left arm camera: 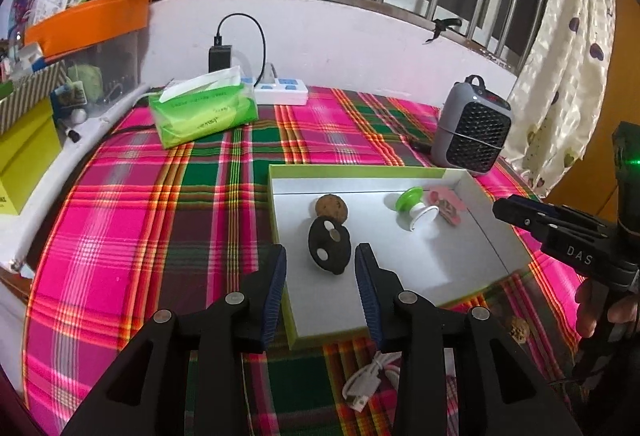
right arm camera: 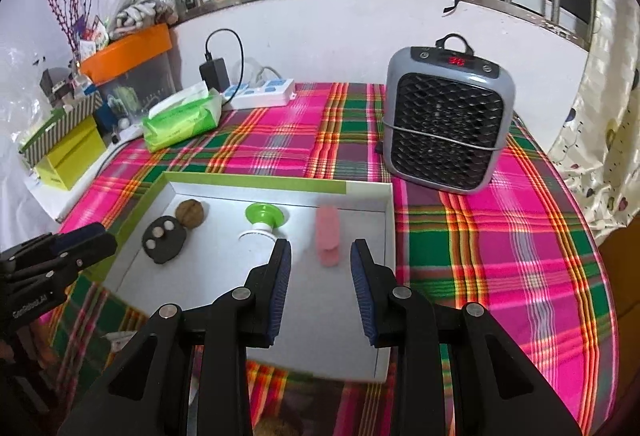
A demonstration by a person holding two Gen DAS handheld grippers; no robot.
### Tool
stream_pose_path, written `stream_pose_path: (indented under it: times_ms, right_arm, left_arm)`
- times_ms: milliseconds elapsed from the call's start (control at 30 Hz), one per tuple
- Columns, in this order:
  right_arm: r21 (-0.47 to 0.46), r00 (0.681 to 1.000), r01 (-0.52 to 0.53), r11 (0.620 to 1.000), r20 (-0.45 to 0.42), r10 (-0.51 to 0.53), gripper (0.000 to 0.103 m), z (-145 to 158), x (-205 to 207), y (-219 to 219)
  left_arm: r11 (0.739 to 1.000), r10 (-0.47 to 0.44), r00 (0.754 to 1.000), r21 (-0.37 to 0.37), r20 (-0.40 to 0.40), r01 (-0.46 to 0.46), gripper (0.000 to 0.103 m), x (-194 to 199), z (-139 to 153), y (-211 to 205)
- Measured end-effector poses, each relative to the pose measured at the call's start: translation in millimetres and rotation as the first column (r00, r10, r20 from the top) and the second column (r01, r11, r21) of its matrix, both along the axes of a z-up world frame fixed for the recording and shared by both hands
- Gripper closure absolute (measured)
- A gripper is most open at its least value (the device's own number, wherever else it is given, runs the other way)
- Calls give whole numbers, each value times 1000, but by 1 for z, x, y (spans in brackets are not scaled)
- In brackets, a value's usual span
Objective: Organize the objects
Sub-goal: 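Withdraw both grippers and move the right gripper to the second walnut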
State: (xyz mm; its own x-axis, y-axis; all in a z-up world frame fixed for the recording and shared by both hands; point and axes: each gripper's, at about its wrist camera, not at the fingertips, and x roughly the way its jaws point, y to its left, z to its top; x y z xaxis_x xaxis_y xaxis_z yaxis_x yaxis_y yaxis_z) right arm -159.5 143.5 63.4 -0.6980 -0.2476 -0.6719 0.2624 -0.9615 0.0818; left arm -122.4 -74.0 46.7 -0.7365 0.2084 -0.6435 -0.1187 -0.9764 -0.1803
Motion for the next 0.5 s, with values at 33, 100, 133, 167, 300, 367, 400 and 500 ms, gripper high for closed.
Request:
stream_pose_path:
  times_ms: [33, 100, 133, 167, 300, 367, 400, 500]
  right_arm:
    - [0, 1000, 0, 1000, -3, 0, 71, 1, 3, 0]
    - [9, 1000, 2, 1000, -10, -2, 71, 2, 11, 1]
    - [14, 1000, 4, 1000, -14, -4, 71, 3, 15, 1]
    - [14, 1000, 5, 1000, -15, -5, 71, 3, 19, 2]
    - [1, 1000, 13, 1000, -16, -13, 71, 2, 31, 7]
    - [-6, 1000, 14, 1000, -14, -14, 71, 0, 39, 9]
    - [-9, 1000, 16, 1000, -10, -16, 71, -1, 42, 9]
    - [-9, 1000, 19, 1000, 1, -19, 71, -6, 54, 11]
  left_arm:
    - [1000, -3, 1000, 0, -1, 3, 69, 3, 0, 0]
    - [1000, -6, 1000, 6, -5, 6, 69, 9, 0, -1]
    - [1000, -9, 1000, 9, -4, 9, 69, 12, 0, -1]
    - [1000, -10, 1000, 11, -4, 10, 69, 15, 0, -1]
    - [1000, -16, 1000, 11, 5, 16, 69, 26, -4, -3]
    - [1000, -19, 1000, 9, 10, 19, 69, 30, -6, -4]
    - [1000, -21, 1000, 11, 10, 21, 69, 32, -7, -5]
    - [999, -28, 999, 18, 22, 27, 69, 40, -12, -7]
